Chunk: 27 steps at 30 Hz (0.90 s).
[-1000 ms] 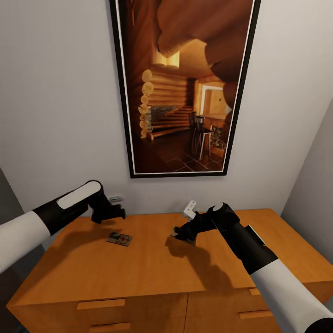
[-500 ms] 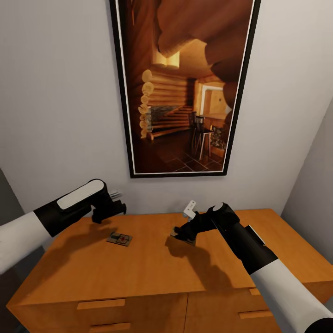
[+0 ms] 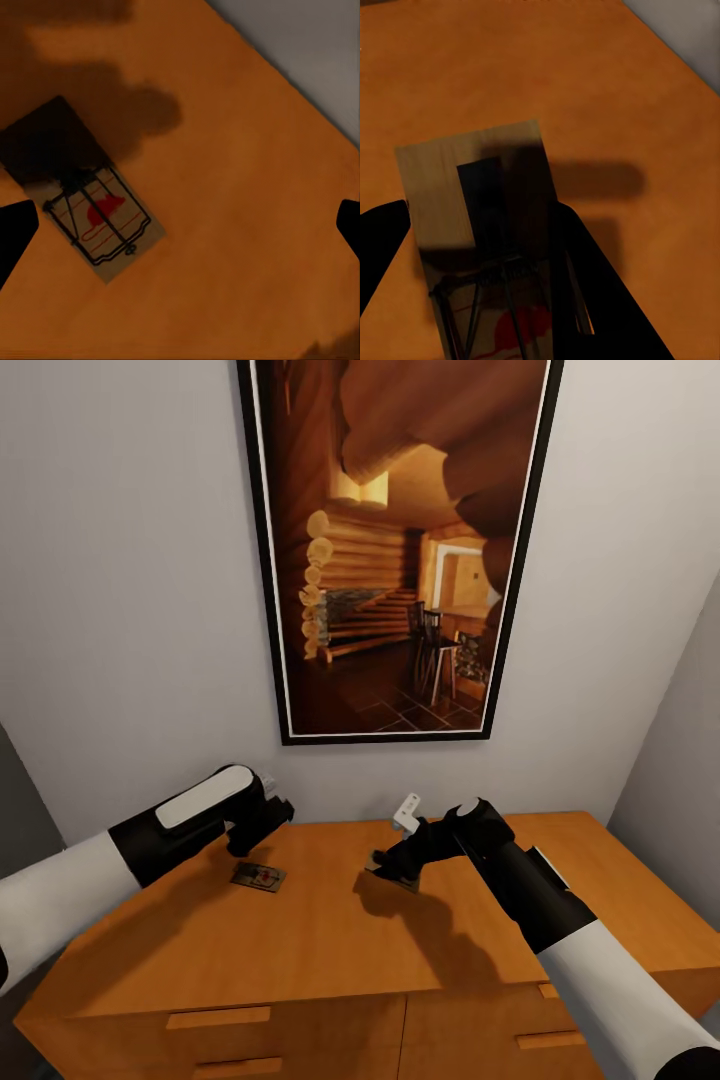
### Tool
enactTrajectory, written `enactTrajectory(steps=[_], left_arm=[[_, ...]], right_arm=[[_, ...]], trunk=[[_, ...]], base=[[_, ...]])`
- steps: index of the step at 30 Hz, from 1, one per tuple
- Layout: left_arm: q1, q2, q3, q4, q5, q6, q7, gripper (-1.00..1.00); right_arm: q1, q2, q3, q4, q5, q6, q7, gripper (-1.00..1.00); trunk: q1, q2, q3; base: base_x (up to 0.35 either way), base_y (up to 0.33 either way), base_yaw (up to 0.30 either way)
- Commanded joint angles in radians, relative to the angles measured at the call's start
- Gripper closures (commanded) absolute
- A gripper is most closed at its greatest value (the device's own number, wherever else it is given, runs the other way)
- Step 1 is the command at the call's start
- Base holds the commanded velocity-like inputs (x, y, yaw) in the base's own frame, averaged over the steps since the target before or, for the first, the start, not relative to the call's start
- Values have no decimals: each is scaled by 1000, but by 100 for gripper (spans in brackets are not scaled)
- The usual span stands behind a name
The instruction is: Take the four mousetraps from the cabinet in the bathroom and place them on the bathroom floor. Make sure all four end up on the same floor surface, and ensure that at least two of them are either under or directly next to the same bathroom sink.
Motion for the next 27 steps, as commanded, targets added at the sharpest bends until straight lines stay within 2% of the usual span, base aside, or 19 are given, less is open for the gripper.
enactTrajectory(steps=[1, 5, 9, 14, 17, 23, 27], left_arm=[[3, -4, -2, 0, 0, 1, -4, -100], [10, -6, -3, 1, 0, -75, -43, -100], [15, -6, -3, 1, -3, -140, -55, -100], [16, -1, -3, 2, -4, -164, -57, -100], [16, 6, -5, 3, -5, -204, -57, -100], [16, 18, -6, 2, -45, -219, -56, -100], [16, 19, -6, 1, -54, -221, -51, -100]], right_arm=[[-1, 0, 1, -1, 10, 2, 8, 100], [-1, 0, 1, -1, 10, 1, 8, 100], [-1, 0, 1, 0, 10, 1, 7, 100], [-1, 0, 1, 1, 10, 0, 7, 100], [-1, 0, 1, 2, 10, 0, 7, 100], [-1, 0, 1, 2, 10, -1, 7, 100], [-1, 0, 1, 2, 10, -2, 7, 100]], trunk=[[0, -1, -1], [0, -1, -1], [0, -1, -1], [0, -1, -1], [0, -1, -1], [0, -1, -1], [0, -1, -1]], base=[[0, 0, 0], [0, 0, 0], [0, 0, 0], [0, 0, 0], [0, 0, 0], [0, 0, 0], [0, 0, 0]])
